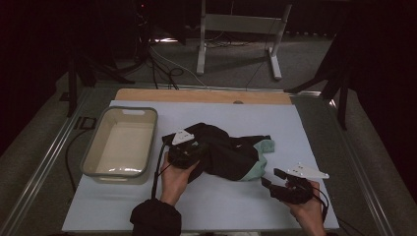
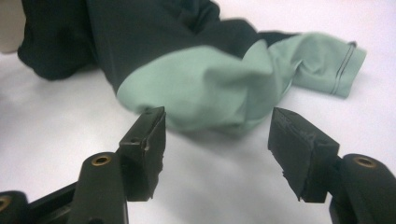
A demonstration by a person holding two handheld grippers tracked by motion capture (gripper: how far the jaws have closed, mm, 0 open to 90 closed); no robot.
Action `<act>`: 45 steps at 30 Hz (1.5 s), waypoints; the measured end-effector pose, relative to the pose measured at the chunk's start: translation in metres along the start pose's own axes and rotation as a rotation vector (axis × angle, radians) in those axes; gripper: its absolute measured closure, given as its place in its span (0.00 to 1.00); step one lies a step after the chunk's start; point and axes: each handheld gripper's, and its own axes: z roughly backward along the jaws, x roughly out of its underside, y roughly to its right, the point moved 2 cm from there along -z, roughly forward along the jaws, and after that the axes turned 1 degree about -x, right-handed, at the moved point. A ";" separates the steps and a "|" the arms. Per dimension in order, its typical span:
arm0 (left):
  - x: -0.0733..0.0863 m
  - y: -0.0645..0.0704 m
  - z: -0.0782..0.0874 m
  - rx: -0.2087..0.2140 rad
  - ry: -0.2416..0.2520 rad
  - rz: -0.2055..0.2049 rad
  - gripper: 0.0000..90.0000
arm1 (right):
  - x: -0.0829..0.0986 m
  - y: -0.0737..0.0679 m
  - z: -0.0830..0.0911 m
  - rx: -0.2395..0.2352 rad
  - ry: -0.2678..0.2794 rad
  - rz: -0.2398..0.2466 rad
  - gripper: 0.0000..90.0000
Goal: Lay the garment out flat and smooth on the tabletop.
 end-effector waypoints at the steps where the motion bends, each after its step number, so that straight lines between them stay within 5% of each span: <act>1: 0.000 0.000 0.000 0.000 0.000 0.000 0.97 | 0.002 -0.001 0.000 -0.005 -0.006 -0.001 0.42; 12: -0.002 -0.001 0.000 0.001 0.008 0.014 0.97 | 0.010 -0.023 -0.025 -0.061 -0.112 0.061 0.67; 16: -0.002 -0.001 0.001 -0.001 0.011 0.009 0.97 | 0.000 -0.026 -0.035 -0.065 -0.093 0.044 0.73; 20: -0.002 -0.001 0.003 0.006 0.019 0.011 0.97 | -0.013 -0.032 -0.031 -0.068 -0.035 0.051 1.00; 29: -0.004 0.002 0.006 0.009 0.028 0.007 0.97 | -0.040 -0.035 0.000 -0.068 0.082 0.086 1.00; 37: -0.007 -0.001 0.005 0.000 0.032 0.024 0.97 | -0.007 -0.041 -0.015 -0.138 -0.041 0.138 0.76; 41: -0.007 -0.001 0.005 0.001 0.037 0.027 0.97 | -0.001 -0.041 -0.027 -0.112 -0.081 0.156 0.66; 45: -0.007 -0.002 0.006 0.003 0.042 0.034 0.97 | -0.002 -0.035 -0.046 -0.072 -0.100 0.112 0.56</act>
